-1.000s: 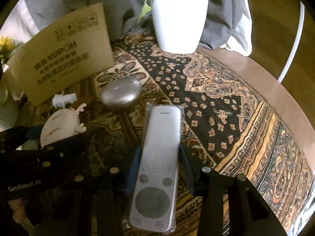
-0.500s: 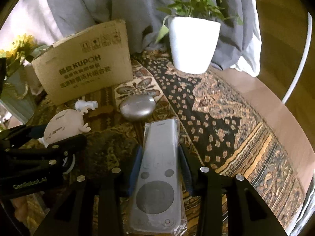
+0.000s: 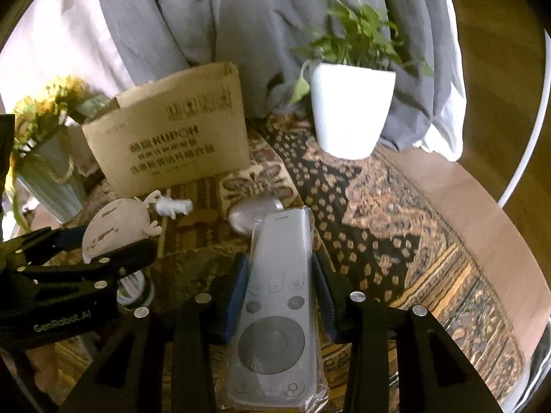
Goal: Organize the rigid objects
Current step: 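Close left tool on the white deer disc while right tool grips the bagged remote, then carry disc in left tool and remote in right tool into the cardboard box, release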
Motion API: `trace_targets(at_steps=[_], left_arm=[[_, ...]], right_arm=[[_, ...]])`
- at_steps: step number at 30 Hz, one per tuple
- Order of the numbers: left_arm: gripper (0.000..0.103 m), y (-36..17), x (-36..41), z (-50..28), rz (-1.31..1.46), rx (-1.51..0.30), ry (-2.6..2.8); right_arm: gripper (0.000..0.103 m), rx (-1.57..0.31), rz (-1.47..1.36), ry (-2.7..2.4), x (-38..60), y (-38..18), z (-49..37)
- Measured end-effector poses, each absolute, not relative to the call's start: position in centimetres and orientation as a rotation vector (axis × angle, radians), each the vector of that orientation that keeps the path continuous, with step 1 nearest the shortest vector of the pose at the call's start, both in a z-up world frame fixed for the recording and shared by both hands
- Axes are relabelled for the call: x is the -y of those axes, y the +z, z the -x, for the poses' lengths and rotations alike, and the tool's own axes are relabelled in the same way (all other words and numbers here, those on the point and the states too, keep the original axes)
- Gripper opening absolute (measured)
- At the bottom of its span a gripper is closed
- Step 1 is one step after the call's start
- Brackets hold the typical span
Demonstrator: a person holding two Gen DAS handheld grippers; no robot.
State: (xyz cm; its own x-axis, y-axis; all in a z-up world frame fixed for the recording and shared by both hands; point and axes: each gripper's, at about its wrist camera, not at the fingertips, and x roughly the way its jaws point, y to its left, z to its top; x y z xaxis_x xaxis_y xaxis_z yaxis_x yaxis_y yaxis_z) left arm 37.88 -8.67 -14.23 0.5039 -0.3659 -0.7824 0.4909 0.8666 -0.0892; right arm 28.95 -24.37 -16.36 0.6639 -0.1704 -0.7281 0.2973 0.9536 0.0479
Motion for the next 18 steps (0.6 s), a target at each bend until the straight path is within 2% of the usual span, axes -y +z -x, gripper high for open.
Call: trace_targets(at_steps=[18], left_arm=[[0.074, -6.2, 6.5, -39.7, -0.106, -0.772, -0.441]], right_arm=[[0.039, -0.631, -0.147, -0.115, 23.2, -8.0, -31.7]])
